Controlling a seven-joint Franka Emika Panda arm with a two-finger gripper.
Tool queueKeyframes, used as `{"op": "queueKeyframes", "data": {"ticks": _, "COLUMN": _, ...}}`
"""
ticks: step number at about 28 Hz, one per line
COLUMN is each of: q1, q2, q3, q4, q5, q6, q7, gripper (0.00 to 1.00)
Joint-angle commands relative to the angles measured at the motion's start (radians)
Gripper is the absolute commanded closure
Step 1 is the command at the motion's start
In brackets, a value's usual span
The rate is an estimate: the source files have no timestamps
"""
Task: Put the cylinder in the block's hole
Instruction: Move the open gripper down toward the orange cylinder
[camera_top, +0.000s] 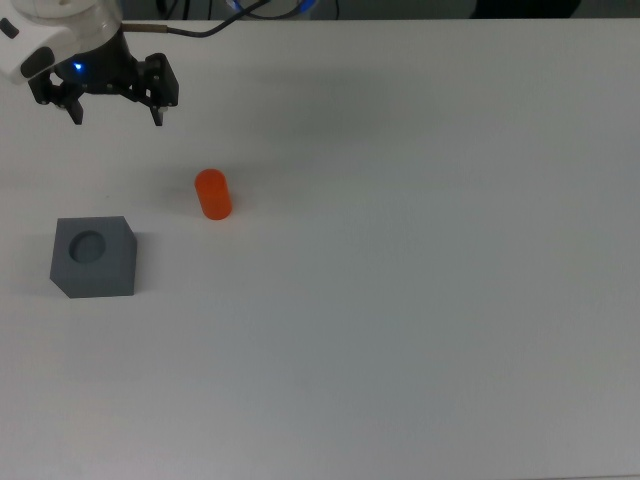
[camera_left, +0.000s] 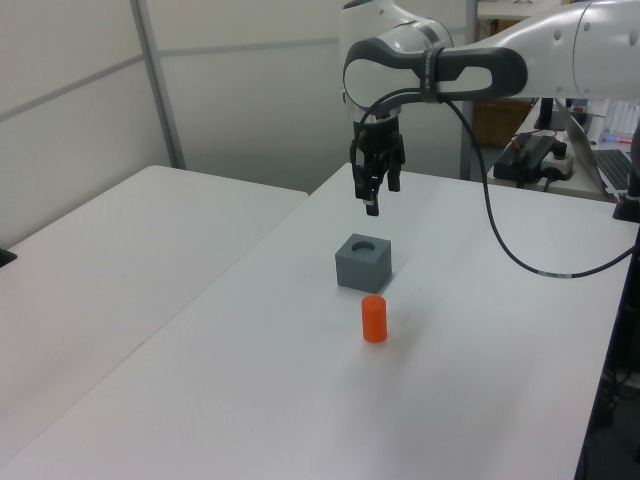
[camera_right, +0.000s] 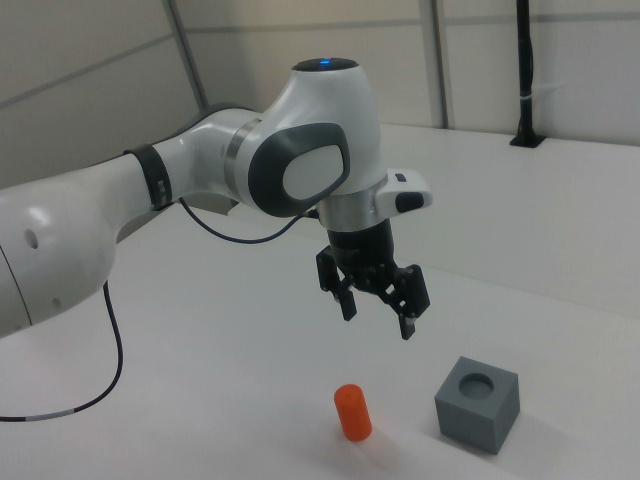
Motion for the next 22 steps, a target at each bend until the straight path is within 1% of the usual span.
{"op": "queueKeyframes", "data": {"ticks": 1, "q1": -0.008, "q2": -0.025, "q3": -0.001, "q4": -0.008, "q5": -0.018, "q6": -0.051, "q7": -0.015, "gripper": 0.0}}
{"op": "queueKeyframes", "data": {"ticks": 10, "q1": -0.01, "q2": -0.03, "q3": -0.003, "q4": -0.008, "q5": -0.018, "q6": -0.053, "q7": -0.015, "gripper": 0.0}}
{"op": "queueKeyframes", "data": {"ticks": 14, "q1": -0.008, "q2": -0.056, "q3": -0.003, "q4": -0.019, "q5": -0.018, "q6": -0.059, "q7": -0.016, "gripper": 0.0}}
{"op": "queueKeyframes", "data": {"ticks": 20, "q1": -0.005, "q2": -0.137, "q3": -0.003, "q4": -0.123, "q5": -0.018, "q6": -0.015, "q7": -0.036, "gripper": 0.0}}
{"op": "queueKeyframes", "data": {"ticks": 22, "q1": -0.004, "q2": -0.175, "q3": -0.003, "q4": -0.172, "q5": -0.017, "q6": 0.02, "q7": -0.058, "gripper": 0.0}}
